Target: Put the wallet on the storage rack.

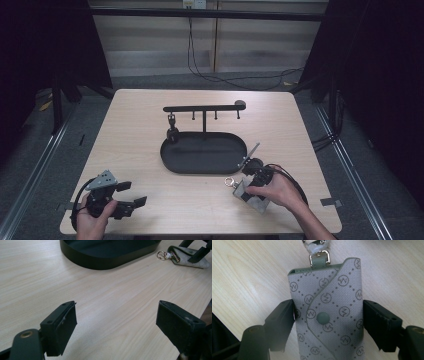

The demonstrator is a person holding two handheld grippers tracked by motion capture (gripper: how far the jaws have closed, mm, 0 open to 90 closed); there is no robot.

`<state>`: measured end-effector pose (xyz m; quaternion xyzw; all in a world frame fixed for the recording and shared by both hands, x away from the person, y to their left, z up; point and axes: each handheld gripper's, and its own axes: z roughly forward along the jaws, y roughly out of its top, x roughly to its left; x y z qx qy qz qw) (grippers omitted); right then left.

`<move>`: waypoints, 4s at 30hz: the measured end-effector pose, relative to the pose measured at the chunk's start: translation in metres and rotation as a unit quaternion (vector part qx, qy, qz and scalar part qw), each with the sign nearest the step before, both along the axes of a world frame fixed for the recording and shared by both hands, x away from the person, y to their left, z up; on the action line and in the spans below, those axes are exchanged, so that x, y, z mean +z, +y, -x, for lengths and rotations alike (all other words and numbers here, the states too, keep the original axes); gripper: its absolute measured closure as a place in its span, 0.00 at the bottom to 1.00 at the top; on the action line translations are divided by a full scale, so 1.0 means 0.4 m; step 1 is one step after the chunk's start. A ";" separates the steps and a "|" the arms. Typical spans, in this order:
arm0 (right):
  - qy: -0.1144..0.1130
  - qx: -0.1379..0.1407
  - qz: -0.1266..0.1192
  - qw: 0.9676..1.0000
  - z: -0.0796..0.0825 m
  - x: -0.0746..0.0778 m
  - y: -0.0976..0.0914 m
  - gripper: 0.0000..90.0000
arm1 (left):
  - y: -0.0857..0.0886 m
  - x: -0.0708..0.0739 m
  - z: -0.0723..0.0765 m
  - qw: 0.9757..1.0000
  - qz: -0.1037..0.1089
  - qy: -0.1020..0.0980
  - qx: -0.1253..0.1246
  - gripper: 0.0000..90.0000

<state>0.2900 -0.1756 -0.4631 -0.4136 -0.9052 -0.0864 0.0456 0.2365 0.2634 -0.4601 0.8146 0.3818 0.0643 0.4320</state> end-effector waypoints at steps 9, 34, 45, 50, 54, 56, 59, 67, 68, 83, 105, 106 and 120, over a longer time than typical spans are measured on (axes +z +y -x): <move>0.001 0.010 0.014 1.000 0.000 -0.015 0.015 0.30 | 0.002 -0.002 -0.002 1.000 0.000 0.003 -0.001 0.19; 0.001 0.004 0.013 1.000 -0.003 0.045 0.017 0.37 | 0.004 -0.001 0.000 1.000 0.003 0.006 0.003 0.19; -0.005 0.005 0.022 1.000 -0.011 0.075 0.017 0.37 | 0.000 0.001 -0.002 1.000 0.008 0.005 -0.002 0.19; -0.002 0.003 0.032 0.999 -0.016 0.086 0.013 0.37 | -0.001 -0.001 -0.003 1.000 0.009 0.008 -0.003 0.19; -0.006 -0.001 0.031 1.000 -0.019 0.098 0.009 0.37 | -0.002 -0.002 -0.004 1.000 0.007 0.009 -0.003 0.19; -0.009 -0.004 0.032 0.999 -0.023 0.108 0.005 0.37 | -0.002 -0.003 -0.004 1.000 0.008 0.010 -0.004 0.19; -0.012 -0.007 0.032 0.999 -0.027 0.119 0.001 0.37 | -0.003 -0.001 -0.003 1.000 0.011 0.007 -0.003 0.19; -0.016 -0.022 0.026 0.999 -0.041 0.147 -0.007 0.37 | -0.006 0.000 0.001 1.000 0.011 0.005 -0.010 0.19; -0.018 -0.023 0.025 0.999 -0.043 0.154 -0.007 0.37 | -0.005 0.000 0.000 1.000 0.009 0.005 -0.012 0.19; -0.027 -0.035 0.015 0.999 -0.087 0.200 -0.001 0.37 | -0.003 -0.005 -0.003 1.000 0.001 0.019 -0.015 0.19; -0.044 -0.080 -0.032 0.995 -0.170 0.228 0.006 0.37 | 0.007 -0.004 -0.006 1.000 0.005 0.019 -0.014 0.19; -0.043 -0.085 -0.034 0.995 -0.172 0.229 0.006 0.37 | 0.007 -0.003 -0.006 1.000 0.005 0.019 -0.014 0.19; -0.041 -0.121 -0.067 0.990 -0.213 0.203 0.008 0.37 | 0.008 -0.002 -0.004 1.000 0.005 0.018 -0.016 0.19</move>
